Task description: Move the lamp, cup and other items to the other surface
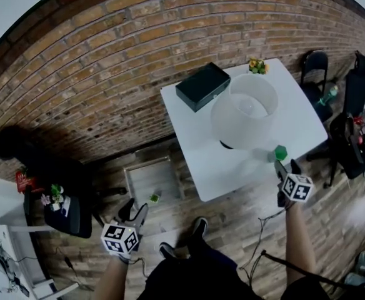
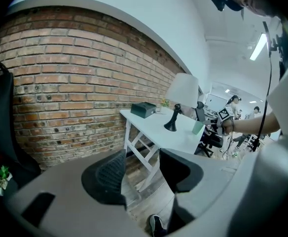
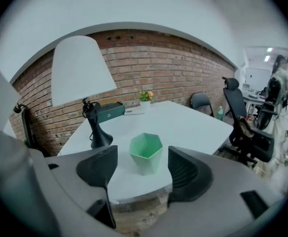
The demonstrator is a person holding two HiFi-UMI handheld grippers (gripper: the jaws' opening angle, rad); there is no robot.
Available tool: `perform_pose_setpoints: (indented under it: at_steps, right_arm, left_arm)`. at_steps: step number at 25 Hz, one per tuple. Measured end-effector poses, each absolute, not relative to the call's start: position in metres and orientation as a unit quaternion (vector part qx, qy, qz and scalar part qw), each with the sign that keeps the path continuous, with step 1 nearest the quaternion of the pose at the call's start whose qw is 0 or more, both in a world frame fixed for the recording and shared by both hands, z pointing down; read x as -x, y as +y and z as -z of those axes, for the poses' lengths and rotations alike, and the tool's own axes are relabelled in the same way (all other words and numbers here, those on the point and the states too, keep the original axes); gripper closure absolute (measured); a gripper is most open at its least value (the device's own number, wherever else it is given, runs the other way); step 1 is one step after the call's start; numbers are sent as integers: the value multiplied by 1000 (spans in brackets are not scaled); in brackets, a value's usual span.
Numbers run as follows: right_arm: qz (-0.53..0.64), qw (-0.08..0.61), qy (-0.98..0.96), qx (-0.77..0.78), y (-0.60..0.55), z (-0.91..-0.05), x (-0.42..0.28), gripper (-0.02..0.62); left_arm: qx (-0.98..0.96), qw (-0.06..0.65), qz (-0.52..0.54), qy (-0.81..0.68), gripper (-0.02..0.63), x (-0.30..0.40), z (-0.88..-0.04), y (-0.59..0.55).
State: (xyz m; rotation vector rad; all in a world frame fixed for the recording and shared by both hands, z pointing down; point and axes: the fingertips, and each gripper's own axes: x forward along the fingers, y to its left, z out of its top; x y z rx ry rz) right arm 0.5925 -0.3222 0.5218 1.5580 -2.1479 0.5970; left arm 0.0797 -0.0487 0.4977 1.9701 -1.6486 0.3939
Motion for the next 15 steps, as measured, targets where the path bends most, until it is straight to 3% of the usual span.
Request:
perform_pose_setpoints:
  at_steps: [6, 15]
  right_arm:
    - [-132, 173, -796, -565, -265, -480, -535, 346]
    - [-55, 167, -866, -468, -144, -426, -360, 360]
  left_arm:
    - [-715, 260, -120, -638, 399, -40, -500, -4]
    - [-696, 226, -91, -676, 402, 37, -480, 129]
